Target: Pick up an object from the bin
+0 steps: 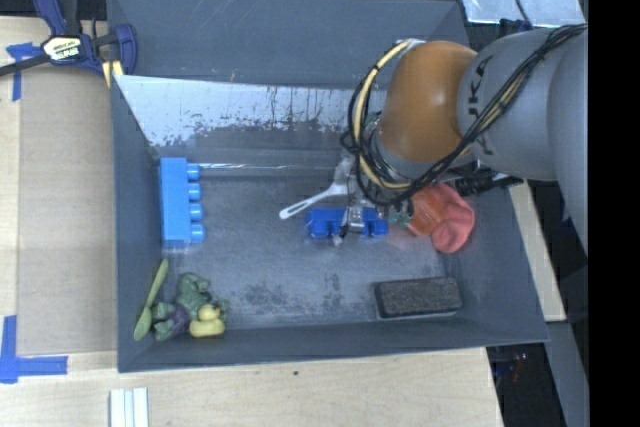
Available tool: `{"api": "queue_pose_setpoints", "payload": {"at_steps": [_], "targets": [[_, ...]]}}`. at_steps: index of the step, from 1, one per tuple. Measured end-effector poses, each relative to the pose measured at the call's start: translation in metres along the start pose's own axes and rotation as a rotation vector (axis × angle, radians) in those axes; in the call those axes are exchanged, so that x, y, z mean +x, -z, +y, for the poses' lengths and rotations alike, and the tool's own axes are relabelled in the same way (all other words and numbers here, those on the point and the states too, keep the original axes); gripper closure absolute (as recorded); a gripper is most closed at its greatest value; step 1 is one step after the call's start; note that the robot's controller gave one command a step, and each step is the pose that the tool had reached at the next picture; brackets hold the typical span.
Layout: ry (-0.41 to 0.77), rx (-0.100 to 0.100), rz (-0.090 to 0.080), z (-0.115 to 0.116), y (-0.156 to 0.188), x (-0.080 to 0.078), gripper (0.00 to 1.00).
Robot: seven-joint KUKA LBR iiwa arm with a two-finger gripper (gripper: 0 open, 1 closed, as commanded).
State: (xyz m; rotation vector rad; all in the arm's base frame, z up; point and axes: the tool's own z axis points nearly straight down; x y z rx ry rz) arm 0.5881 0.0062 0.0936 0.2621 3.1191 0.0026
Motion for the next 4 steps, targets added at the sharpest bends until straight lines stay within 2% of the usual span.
{"api": "queue_pose_setpoints", "payload": {"at_steps": [1,2,3,4], "targets": [[-0.129,0.0,-0.006,0.002,-0.018,0.003,1.0],[-0.128,0.0,-0.006,0.002,-0.018,0.003,1.0],[-0.144,0.001,-0.002,0.006,0.039,0.01,1.0],[-0.15,0.002,-0.002,0.032,0.115,0.013,1.0]]}}
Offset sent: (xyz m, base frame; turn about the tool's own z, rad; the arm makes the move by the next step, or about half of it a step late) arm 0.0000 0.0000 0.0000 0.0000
